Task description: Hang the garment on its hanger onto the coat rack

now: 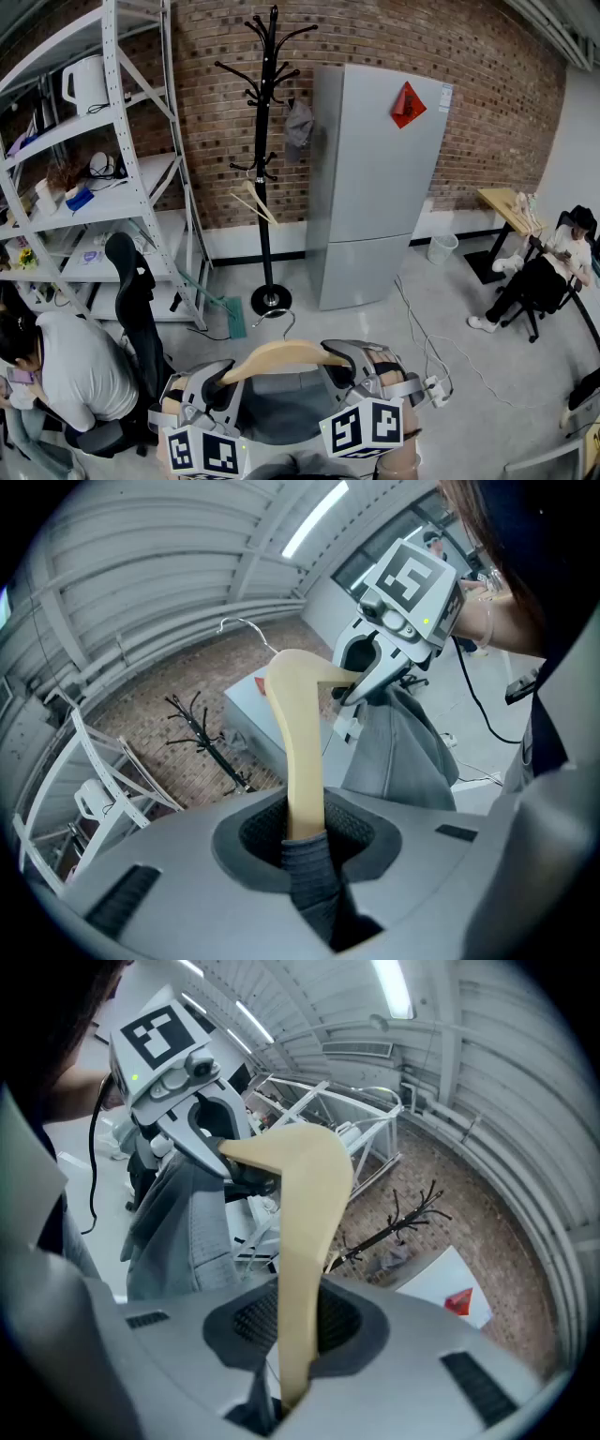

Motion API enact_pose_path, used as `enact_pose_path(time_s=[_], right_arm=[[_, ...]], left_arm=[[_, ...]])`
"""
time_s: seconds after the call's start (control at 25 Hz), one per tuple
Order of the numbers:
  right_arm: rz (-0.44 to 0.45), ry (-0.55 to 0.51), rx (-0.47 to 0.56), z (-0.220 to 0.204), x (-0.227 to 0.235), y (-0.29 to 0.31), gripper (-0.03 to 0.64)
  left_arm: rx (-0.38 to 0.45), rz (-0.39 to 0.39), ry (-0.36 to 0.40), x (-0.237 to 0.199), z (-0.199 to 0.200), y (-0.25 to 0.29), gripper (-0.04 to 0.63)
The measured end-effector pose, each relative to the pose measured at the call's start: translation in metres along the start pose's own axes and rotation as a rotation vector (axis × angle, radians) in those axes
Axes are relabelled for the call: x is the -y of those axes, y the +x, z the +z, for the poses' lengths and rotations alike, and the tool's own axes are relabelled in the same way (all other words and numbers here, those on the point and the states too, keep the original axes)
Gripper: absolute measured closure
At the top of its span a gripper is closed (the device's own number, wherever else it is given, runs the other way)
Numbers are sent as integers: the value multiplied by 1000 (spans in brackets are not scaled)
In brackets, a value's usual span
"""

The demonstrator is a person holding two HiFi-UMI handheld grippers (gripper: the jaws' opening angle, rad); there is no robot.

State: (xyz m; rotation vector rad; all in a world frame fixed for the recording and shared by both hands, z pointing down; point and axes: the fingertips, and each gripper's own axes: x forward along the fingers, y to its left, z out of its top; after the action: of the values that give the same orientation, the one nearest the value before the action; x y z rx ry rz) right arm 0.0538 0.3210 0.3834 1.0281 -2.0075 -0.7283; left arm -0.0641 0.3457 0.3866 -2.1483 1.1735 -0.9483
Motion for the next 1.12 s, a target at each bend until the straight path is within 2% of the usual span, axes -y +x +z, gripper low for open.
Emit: enact_pose_path(time_s=[0.68, 1.12], right_arm=[[14, -15, 0, -13, 7, 13, 552], [31, -31, 32, -37, 37, 35, 552]], left_arm=[[-43, -5, -5, 2, -2, 26, 523], [-57, 6, -23, 0, 15, 63, 523]])
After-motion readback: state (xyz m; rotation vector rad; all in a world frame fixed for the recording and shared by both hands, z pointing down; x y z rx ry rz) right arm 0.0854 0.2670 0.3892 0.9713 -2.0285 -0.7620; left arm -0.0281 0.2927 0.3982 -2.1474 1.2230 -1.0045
